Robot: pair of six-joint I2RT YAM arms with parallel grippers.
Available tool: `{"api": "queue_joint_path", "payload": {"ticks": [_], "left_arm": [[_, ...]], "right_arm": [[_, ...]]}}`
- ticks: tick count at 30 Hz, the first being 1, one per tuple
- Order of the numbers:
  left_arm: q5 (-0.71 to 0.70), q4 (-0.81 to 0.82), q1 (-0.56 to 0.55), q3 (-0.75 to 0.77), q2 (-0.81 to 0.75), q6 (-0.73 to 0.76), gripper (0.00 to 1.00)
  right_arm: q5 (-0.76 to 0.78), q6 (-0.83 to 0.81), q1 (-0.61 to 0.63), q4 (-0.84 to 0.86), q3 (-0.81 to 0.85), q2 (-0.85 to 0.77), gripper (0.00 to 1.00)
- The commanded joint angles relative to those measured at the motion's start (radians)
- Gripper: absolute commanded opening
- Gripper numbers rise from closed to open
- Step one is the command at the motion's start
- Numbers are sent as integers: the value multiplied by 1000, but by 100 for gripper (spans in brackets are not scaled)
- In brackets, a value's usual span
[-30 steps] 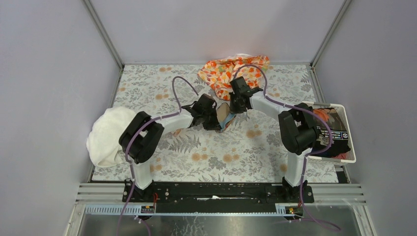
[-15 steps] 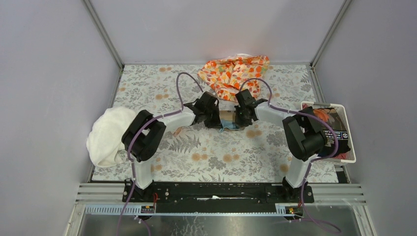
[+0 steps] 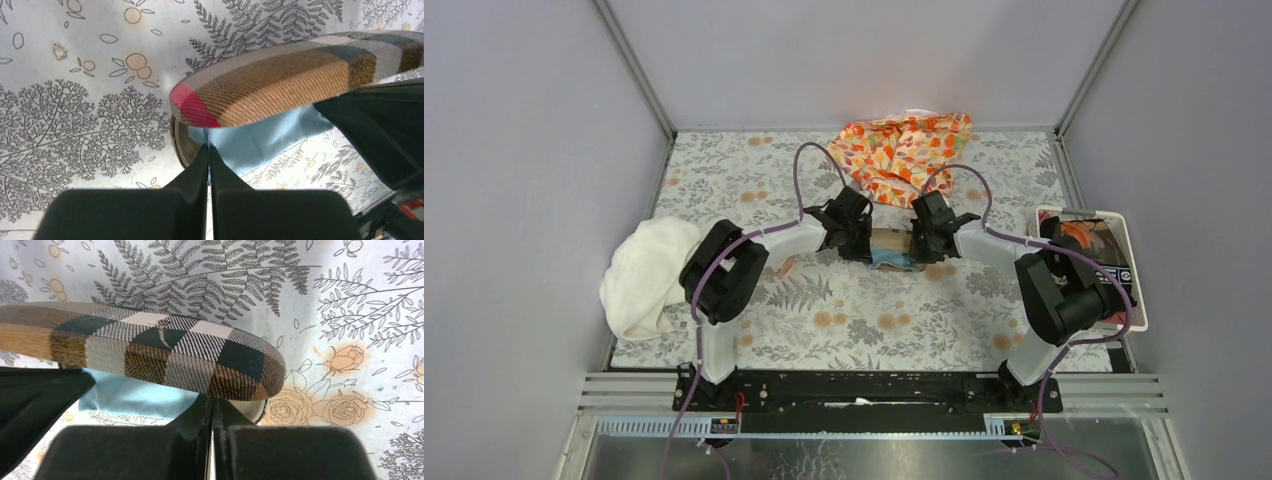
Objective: Organize the sunglasses
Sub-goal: Place the glasses cleaning cloth in the sunglasses case.
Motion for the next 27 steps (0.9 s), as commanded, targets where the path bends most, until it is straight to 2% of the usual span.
{"api": "queue_joint_path", "payload": {"ticks": [1, 16, 27], "left_arm": [[-3, -12, 7, 38, 38, 46, 0], [12, -34, 7, 93, 58, 76, 0], [-16, -49, 7, 109, 113, 78, 0]], "right_arm": [[72, 20, -3, 48, -18, -80, 0], [111, 4, -3, 69, -64, -114, 0], [128, 9, -3, 96, -102, -50, 0]]}}
